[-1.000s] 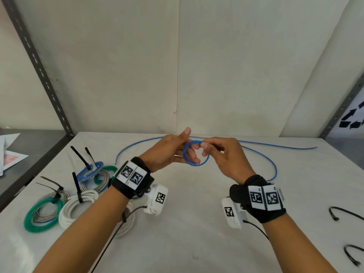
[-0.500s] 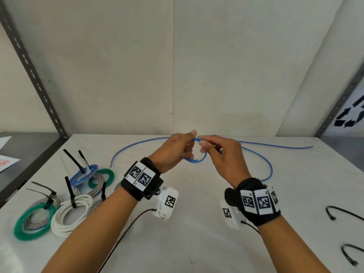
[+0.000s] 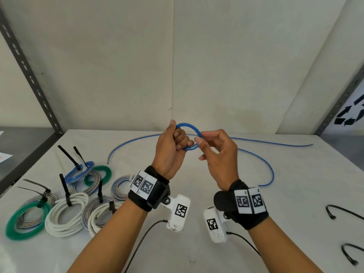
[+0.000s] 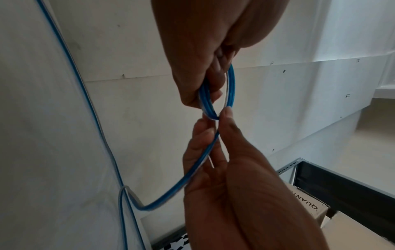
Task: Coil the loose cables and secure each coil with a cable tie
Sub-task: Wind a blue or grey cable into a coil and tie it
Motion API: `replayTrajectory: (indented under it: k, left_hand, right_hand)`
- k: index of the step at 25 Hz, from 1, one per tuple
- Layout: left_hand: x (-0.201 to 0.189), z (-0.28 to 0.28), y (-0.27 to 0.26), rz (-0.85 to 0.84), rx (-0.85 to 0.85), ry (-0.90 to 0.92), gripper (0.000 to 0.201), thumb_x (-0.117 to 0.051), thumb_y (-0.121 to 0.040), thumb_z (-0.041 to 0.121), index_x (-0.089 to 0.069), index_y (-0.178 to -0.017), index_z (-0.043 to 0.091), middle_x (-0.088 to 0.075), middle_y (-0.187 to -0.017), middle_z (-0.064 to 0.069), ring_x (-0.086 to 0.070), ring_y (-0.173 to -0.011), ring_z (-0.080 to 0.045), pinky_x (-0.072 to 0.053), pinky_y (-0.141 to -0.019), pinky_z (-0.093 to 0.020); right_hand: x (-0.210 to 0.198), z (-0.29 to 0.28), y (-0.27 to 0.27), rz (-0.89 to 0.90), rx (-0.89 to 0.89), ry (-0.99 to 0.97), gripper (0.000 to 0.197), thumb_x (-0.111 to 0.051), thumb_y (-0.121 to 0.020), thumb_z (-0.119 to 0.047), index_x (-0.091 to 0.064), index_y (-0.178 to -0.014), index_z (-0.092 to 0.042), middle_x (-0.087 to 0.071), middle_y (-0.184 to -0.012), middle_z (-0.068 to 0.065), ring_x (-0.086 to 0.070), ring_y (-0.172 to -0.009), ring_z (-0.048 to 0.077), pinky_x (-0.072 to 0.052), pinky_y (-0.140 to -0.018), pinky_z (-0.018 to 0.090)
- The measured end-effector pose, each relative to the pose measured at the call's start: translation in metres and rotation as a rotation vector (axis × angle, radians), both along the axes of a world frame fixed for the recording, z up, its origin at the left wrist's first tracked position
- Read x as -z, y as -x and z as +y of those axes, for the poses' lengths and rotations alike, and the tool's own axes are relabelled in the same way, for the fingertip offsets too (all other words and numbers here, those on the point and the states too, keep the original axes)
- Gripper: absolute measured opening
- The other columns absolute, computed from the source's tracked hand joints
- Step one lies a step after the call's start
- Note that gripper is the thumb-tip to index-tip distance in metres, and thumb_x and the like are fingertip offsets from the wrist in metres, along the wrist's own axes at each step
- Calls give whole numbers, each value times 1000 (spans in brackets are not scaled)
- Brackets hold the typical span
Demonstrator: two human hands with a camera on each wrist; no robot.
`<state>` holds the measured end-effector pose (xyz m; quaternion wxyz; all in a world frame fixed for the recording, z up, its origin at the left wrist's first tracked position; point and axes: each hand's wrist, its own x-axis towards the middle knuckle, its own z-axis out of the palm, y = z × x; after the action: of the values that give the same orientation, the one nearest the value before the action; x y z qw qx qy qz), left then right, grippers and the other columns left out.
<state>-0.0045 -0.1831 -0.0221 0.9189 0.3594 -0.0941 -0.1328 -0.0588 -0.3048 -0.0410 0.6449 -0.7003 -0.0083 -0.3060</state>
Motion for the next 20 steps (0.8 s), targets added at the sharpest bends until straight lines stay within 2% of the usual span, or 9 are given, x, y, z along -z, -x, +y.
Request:
replayTrajectory:
  k: [3,5,8,11,13,15,17,20]
  left_hand:
    - [2,-4,2,-8,-1,-4,47,-31,-110,33,-34,-66,17,-21,-54,3,-22,-48,-11,-41,-62,-28]
    - [4,-2,2,-33,29,-85,48,-31,-111,32,-36,-66,16,-23,-53,2,-25,-48,-12,-45,-69,-30]
    - [3,10,-1,-145,124,-343,47,-27,-109,24,-46,-69,12,-29,-54,-1,-36,-49,-16,-55,-84,-37]
    - [-1,19,-3,-305,182,-670,51,-27,-110,28,-55,-72,8,-38,-54,-2,-42,-50,-19,-55,-90,-44]
    - [-1,20,1,-426,167,-881,50,-35,-109,38,-52,-70,11,-39,-56,4,-42,-51,-14,-56,-86,-40]
    - [1,19,4,-565,127,-1005,48,-39,-107,43,-48,-72,12,-41,-60,6,-45,-53,-8,-55,-78,-36]
    - [3,18,4,-632,96,-1006,46,-38,-106,45,-45,-74,12,-39,-64,6,-44,-55,-7,-51,-72,-35]
    - [3,17,4,-672,33,-962,45,-37,-107,42,-42,-72,15,-36,-65,8,-41,-56,-8,-49,-68,-36]
  right_hand:
    - [2,0,-2,2,5,-77,10,-73,-92,-15,-69,-100,-11,-72,-91,10,-70,-83,22,-55,-57,26]
    - [2,-5,-2,-12,21,-69,9,-72,-92,-13,-70,-99,-8,-72,-92,13,-70,-82,25,-56,-59,25]
    - [-1,-18,0,1,-14,0,10,-72,-92,-13,-72,-99,-7,-73,-93,10,-69,-82,23,-56,-59,26]
    - [-7,-31,5,67,-71,240,7,-73,-91,-14,-76,-97,-12,-73,-89,-1,-66,-80,13,-57,-58,25]
    - [-9,-34,7,112,-103,367,7,-74,-91,-17,-77,-97,-18,-72,-87,-6,-64,-80,12,-58,-60,28]
    - [-10,-36,8,121,-96,446,8,-74,-91,-22,-78,-97,-22,-72,-86,-11,-64,-82,14,-59,-66,35]
    - [-10,-37,8,110,-76,423,7,-74,-90,-24,-77,-96,-24,-72,-84,-15,-64,-82,16,-60,-70,40]
    - [-10,-32,9,71,-37,363,5,-74,-90,-25,-77,-94,-25,-72,-82,-16,-66,-83,14,-60,-73,41]
